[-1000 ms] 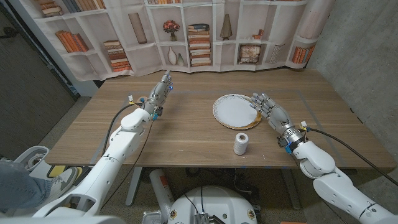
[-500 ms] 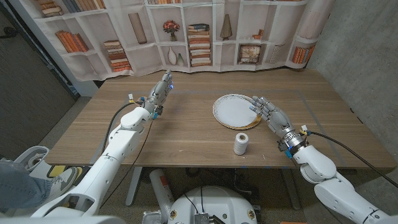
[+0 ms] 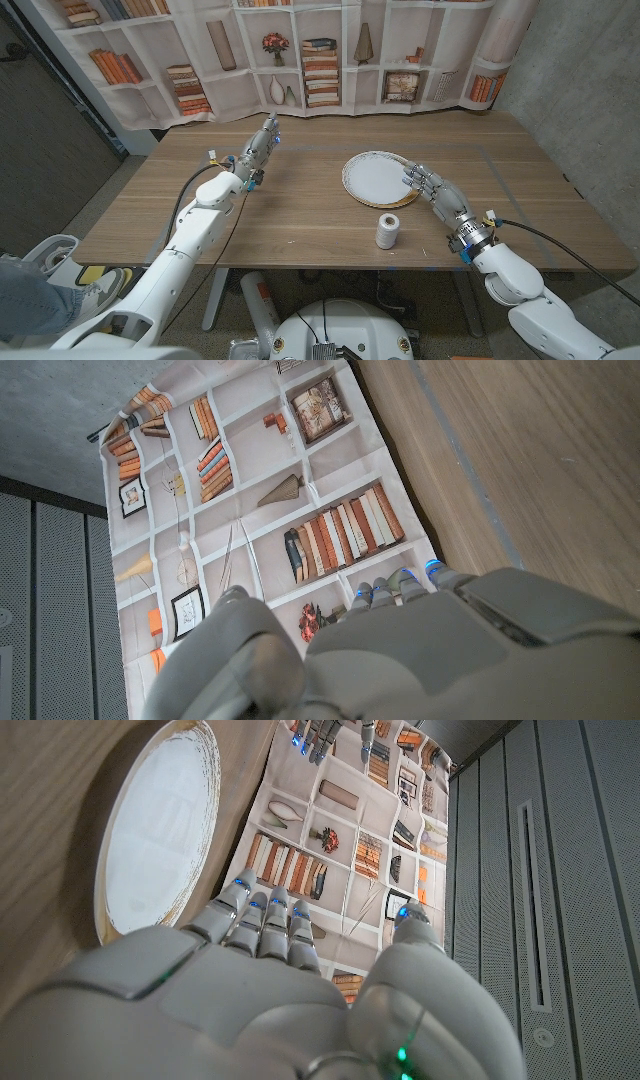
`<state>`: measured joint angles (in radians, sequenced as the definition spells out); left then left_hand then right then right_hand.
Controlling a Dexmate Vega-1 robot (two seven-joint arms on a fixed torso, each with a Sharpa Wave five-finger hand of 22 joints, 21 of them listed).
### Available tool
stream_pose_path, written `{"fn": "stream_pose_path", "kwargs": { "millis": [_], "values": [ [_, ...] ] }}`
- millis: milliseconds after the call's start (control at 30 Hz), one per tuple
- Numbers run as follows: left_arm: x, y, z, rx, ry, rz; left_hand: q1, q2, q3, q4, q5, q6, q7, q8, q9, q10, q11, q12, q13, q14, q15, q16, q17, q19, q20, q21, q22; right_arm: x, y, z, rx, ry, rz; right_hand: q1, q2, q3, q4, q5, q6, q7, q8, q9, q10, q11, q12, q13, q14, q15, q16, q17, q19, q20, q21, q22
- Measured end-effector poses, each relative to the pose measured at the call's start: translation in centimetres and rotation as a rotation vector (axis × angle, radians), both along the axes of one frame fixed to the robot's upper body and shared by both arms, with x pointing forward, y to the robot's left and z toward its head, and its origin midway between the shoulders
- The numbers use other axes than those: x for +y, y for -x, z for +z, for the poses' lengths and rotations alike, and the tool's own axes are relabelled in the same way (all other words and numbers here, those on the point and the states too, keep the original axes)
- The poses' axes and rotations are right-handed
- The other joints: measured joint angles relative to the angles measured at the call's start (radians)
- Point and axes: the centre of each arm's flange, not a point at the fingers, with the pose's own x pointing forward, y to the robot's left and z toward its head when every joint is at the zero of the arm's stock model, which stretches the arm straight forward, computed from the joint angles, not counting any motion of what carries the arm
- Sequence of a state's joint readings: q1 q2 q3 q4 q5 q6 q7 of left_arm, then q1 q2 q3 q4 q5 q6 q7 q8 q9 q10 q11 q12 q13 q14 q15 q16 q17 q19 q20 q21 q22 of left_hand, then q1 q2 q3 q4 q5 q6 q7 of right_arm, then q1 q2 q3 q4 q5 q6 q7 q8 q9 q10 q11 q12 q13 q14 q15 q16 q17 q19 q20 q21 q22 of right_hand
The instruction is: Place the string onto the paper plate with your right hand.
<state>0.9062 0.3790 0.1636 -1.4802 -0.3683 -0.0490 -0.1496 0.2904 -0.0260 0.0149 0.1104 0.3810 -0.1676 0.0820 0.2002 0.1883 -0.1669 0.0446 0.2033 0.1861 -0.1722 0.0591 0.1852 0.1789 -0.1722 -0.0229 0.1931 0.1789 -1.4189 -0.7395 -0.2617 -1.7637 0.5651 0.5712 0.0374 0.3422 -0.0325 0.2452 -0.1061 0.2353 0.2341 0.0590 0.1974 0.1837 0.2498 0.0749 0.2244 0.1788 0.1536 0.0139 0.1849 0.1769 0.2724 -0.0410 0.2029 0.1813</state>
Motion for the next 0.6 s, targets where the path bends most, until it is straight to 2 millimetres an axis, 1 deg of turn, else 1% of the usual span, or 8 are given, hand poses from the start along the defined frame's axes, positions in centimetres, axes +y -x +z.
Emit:
{"fn": "stream_pose_path", "kwargs": {
  "millis": [33,133,233,300,333,467,533,600],
  "values": [
    [0.0,0.0,0.0,0.0,0.0,0.0,0.0,0.0,0.0,0.0,0.0,0.0,0.0,0.0,0.0,0.0,0.0,0.0,0.0,0.0,0.0,0.0,0.0,0.0,0.0,0.0,0.0,0.0,0.0,0.0,0.0,0.0,0.0,0.002,0.002,0.001,-0.005,0.0,0.0,0.0,0.0,0.0,-0.002,-0.002,0.0,0.0,0.0,0.0,0.0,0.0,0.0,0.0,0.0,0.0],
    [-0.2,0.0,0.0,0.0,-0.001,-0.002,0.004,0.004,0.0,0.0,0.0,0.0,0.0,0.0,0.0,0.0,0.0,0.0,0.0,0.0,0.0,0.0,0.0,0.0,0.0,0.0,0.0,0.0,0.2,0.0,-0.007,0.006,-0.007,0.002,0.002,0.002,-0.006,0.0,0.0,0.0,0.0,0.0,-0.002,-0.002,0.0,0.0,0.0,0.0,0.0,0.0,-0.004,0.004,0.0,0.0],
    [-0.3,-0.1,0.1,0.0,-0.003,-0.004,0.004,0.004,0.0,0.0,0.0,0.0,0.0,0.0,0.0,0.0,0.0,0.0,0.0,0.0,0.0,0.0,0.0,0.0,0.0,0.0,0.0,0.1,0.5,-0.4,-0.006,0.018,-0.016,0.011,-0.006,0.002,-0.014,0.0,-0.004,-0.004,0.0,0.0,-0.002,-0.002,-0.001,0.0,-0.005,-0.005,-0.004,0.0,-0.008,0.0,0.0,0.0],
    [-0.4,-0.1,0.1,0.0,-0.004,-0.004,0.004,0.004,0.0,0.0,0.0,0.0,0.0,0.0,0.0,0.0,0.0,0.0,0.0,0.0,0.0,0.0,0.0,0.0,0.0,0.0,0.0,0.2,0.7,-0.5,-0.007,0.026,-0.019,0.016,-0.011,0.004,-0.018,0.0,-0.011,-0.011,0.0,0.0,-0.007,-0.007,-0.008,0.0,-0.012,-0.006,-0.004,0.0,-0.008,0.0,0.0,0.0],
    [-0.4,-0.1,0.1,0.0,-0.004,-0.005,0.004,0.004,0.0,0.0,0.0,0.0,0.0,0.0,0.0,0.0,0.0,0.0,0.0,0.0,0.0,0.0,0.0,0.0,0.0,0.0,0.0,0.2,0.8,-0.5,-0.008,0.028,-0.021,0.027,-0.014,0.003,-0.024,0.002,-0.011,-0.011,0.0,0.0,-0.007,-0.007,-0.008,0.0,-0.015,-0.007,-0.004,0.0,-0.015,0.0,0.0,0.0],
    [-0.6,-0.2,0.2,0.0,-0.008,-0.006,0.004,0.004,-0.004,0.004,0.0,0.0,0.0,0.0,0.0,0.0,0.0,0.0,0.0,0.0,0.0,0.0,0.0,0.0,0.0,0.0,0.0,0.3,1.1,-0.7,-0.011,0.051,-0.038,0.047,-0.017,0.004,-0.033,0.01,-0.022,-0.022,0.0,0.0,-0.013,-0.013,-0.009,0.0,-0.024,-0.002,-0.008,0.0,-0.024,-0.002,-0.008,0.0],
    [-0.6,-0.3,0.2,0.0,-0.008,-0.007,0.004,0.004,-0.004,0.004,0.0,0.0,0.0,0.0,0.0,0.0,0.0,0.0,0.0,0.0,0.0,0.0,0.0,0.0,0.0,0.0,0.0,0.4,1.1,-0.8,-0.012,0.063,-0.049,0.053,-0.023,0.009,-0.038,0.016,-0.022,-0.022,0.0,0.0,-0.02,-0.019,-0.015,0.0,-0.027,-0.005,-0.008,0.0,-0.033,0.0,-0.008,0.0],
    [-0.7,-0.3,0.2,0.001,-0.01,-0.008,0.004,0.004,-0.004,0.004,0.0,0.0,0.0,0.0,0.0,0.0,0.0,0.0,0.0,0.0,0.0,0.0,0.0,0.0,0.0,0.0,0.0,0.5,1.4,-0.9,-0.011,0.072,-0.048,0.064,-0.023,0.006,-0.044,0.02,-0.025,-0.025,0.0,0.0,-0.023,-0.016,-0.015,0.0,-0.034,-0.001,-0.008,0.0,-0.035,0.002,-0.008,0.0]
  ]
}}
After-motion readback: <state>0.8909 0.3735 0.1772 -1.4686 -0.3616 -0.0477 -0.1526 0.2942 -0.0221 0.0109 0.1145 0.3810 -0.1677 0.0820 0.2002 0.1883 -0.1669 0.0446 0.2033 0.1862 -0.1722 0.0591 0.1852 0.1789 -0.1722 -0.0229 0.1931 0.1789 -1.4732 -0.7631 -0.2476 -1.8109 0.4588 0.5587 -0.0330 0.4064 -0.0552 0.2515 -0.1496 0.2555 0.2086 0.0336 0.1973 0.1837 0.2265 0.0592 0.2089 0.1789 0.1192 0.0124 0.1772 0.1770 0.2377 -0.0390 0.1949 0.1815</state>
